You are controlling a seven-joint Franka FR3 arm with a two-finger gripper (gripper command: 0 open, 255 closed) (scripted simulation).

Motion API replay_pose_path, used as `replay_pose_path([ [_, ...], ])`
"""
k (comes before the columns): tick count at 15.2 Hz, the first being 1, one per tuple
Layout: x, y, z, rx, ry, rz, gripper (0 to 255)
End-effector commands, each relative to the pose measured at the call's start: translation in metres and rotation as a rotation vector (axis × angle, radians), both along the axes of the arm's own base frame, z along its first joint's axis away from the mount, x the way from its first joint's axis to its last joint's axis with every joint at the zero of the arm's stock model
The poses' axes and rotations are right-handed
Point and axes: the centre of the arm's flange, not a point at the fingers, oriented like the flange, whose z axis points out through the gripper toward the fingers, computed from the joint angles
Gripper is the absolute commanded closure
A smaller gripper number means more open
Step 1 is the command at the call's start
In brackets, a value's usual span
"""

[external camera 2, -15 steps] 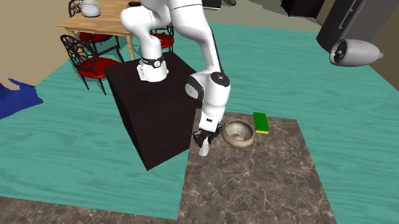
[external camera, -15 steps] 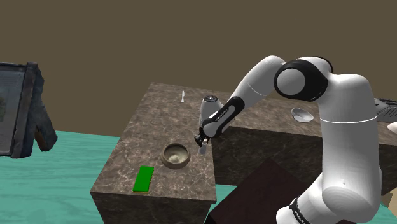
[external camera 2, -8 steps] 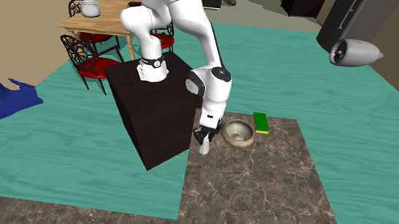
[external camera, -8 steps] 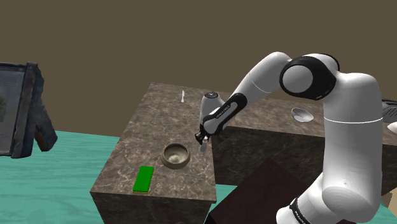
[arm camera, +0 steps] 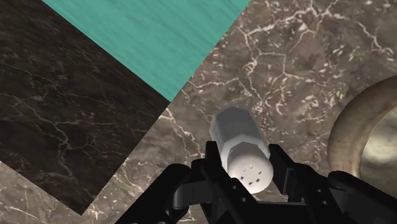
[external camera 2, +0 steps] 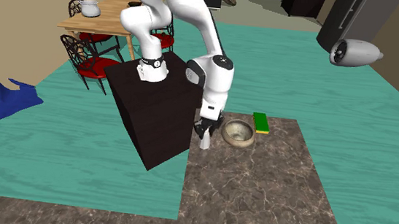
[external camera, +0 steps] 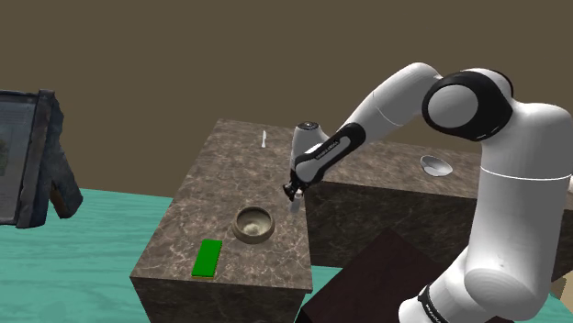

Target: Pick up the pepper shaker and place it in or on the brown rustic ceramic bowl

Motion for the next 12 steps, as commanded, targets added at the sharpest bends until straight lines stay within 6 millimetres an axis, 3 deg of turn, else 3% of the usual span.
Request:
replay_pose_path([
  [1,-0.001,0.001,0.010,0.000,0.000,0.000,255],
  [12,-0.001,0.001,0.068,0.000,0.000,0.000,255],
])
